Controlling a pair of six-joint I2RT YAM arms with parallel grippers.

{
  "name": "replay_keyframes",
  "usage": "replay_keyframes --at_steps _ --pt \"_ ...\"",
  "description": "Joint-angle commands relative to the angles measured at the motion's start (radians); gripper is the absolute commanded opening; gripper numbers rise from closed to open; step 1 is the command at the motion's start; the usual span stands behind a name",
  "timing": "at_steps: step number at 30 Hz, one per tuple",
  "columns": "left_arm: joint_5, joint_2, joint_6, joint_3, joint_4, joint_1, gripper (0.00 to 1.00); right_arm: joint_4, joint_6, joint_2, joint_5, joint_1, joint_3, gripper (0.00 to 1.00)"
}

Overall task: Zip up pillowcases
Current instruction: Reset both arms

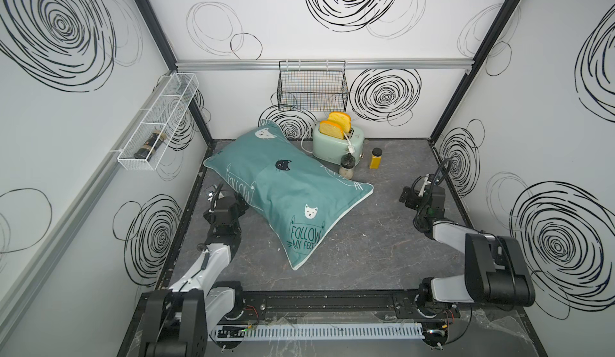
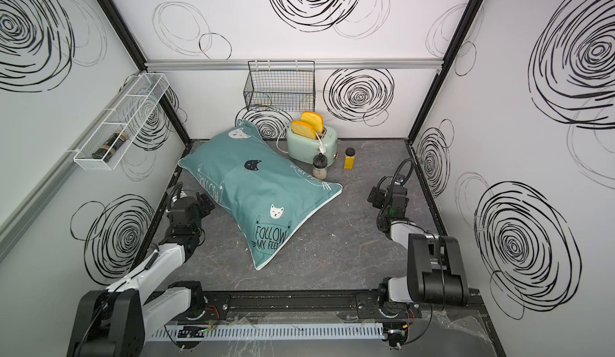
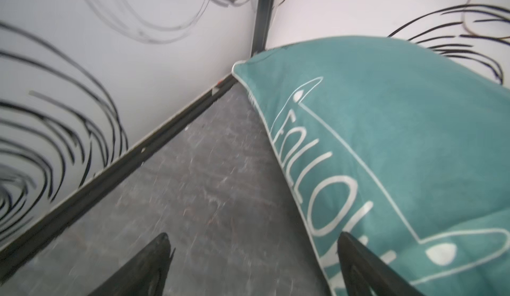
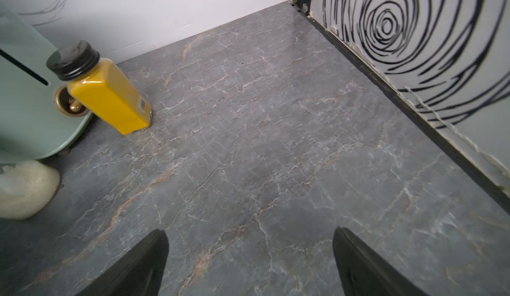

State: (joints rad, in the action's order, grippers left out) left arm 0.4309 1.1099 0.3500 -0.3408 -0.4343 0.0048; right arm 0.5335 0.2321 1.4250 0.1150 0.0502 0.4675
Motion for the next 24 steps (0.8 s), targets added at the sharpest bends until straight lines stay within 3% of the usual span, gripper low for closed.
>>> replay_keyframes --at_steps 1,3,6,8,13,15,18,24 --pt "0.137 0.102 -0.222 0.072 -0.5 -0.162 0.96 0.206 -0.084 0.041 -0.063 0.013 -0.01 0.97" --pt "0.17 0.216 -0.362 0.111 -0.724 -0.232 0.96 0.356 -0.148 0.052 -0.178 0.02 -0.085 0.97" --pt "0.133 0.356 -0.454 0.143 -0.969 -0.255 0.96 0.454 -0.176 0.039 -0.13 -0.031 -0.155 0.97" --pt "0.117 0.339 -0.439 0.145 -0.93 -0.247 0.96 0.543 -0.174 0.056 -0.132 -0.026 -0.19 0.97" --pt "-0.111 0.345 -0.347 0.212 -1.009 -0.133 0.96 0.535 -0.176 0.054 -0.122 -0.036 -0.189 0.98" --pt "-0.108 0.424 -0.37 0.243 -1.186 -0.139 0.96 0.53 -0.175 0.054 -0.123 -0.035 -0.188 0.97" --pt "-0.092 0.374 -0.345 0.213 -1.038 -0.135 0.96 0.525 -0.177 0.058 -0.121 -0.037 -0.183 0.97" --pt "-0.084 0.396 -0.361 0.198 -1.05 -0.144 0.96 0.528 -0.177 0.054 -0.125 -0.036 -0.188 0.97"
